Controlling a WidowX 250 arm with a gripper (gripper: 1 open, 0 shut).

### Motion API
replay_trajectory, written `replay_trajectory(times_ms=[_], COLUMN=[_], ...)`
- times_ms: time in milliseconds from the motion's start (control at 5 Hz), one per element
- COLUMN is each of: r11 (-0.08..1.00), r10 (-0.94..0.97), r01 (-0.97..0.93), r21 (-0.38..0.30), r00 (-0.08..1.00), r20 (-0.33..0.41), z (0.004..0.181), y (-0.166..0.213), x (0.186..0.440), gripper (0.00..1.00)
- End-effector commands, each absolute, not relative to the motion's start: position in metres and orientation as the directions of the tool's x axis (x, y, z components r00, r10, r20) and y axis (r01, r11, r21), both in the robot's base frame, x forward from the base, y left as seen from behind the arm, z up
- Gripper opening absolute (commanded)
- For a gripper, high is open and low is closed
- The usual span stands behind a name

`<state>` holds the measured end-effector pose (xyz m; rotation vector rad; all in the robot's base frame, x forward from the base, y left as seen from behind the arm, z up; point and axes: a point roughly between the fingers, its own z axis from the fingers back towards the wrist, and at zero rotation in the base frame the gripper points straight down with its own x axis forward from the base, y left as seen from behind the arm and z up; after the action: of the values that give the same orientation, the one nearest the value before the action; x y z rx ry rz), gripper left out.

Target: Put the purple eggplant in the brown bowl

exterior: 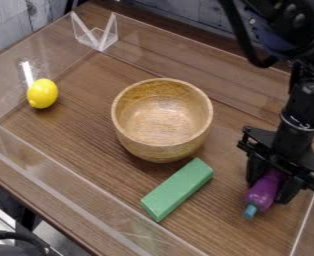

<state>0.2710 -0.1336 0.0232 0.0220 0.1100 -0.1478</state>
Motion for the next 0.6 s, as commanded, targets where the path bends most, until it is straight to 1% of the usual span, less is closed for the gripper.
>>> replay_trajectory(times_ms=[0,400], r11=[0.990,0.992], r10=[-0.138,-0.127], r01=[0.138,0.129], r21=[0.005,0.014], r00=[0.988,0.989], r20=[-0.063,-0.080], z=[0.0383,0.0339], y=[-0.1345,-0.1309], x=[0.2867,0.2893], gripper=[0.00,0.00])
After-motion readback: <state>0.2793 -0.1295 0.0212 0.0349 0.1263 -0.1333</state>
